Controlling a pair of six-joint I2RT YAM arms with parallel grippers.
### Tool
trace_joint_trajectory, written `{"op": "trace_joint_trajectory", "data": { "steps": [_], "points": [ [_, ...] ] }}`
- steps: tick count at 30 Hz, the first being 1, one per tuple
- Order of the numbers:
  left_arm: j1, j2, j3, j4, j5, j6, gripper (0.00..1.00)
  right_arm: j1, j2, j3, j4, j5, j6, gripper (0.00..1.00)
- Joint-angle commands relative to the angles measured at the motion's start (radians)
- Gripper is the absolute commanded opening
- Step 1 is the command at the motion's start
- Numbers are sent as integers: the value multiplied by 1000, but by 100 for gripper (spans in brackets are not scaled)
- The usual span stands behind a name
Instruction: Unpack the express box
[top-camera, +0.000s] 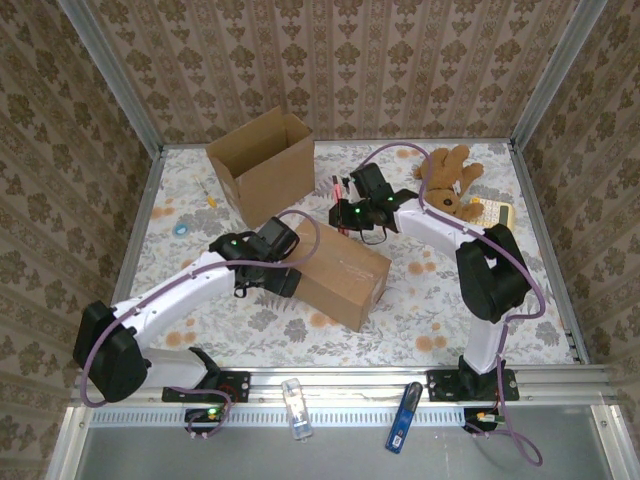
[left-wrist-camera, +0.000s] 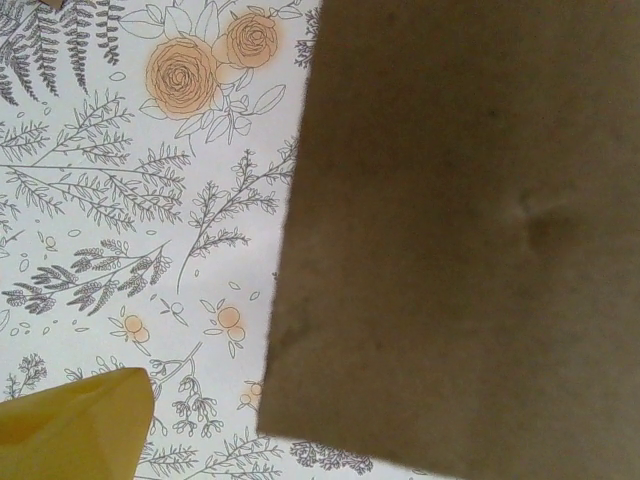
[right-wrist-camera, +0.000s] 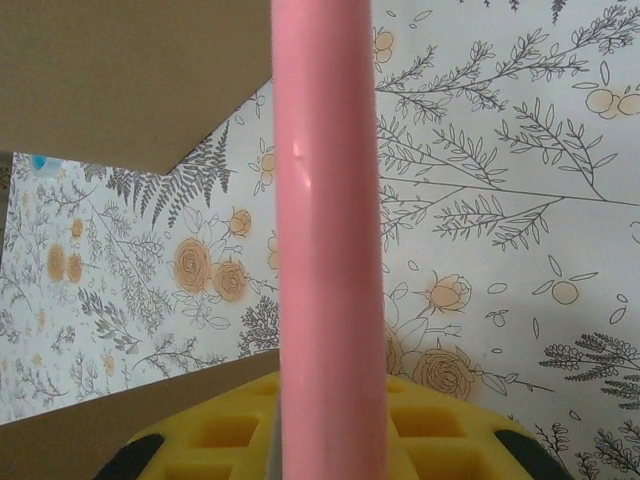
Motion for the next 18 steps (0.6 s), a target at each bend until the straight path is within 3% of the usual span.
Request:
{"op": "trace_joint_trajectory", "data": {
  "steps": [1,9,18],
  "points": [
    [-4,-28,-8,68,-20,-53,95,37,5,66,-36,-12,-4,0],
    [-3,-117,17,19,18,-32,100,-1,-43,147,-154,176,-65,0],
    [0,-228,77,-108,55,-17,100,-61,-362,18,-337,423,-89,0]
  ]
}}
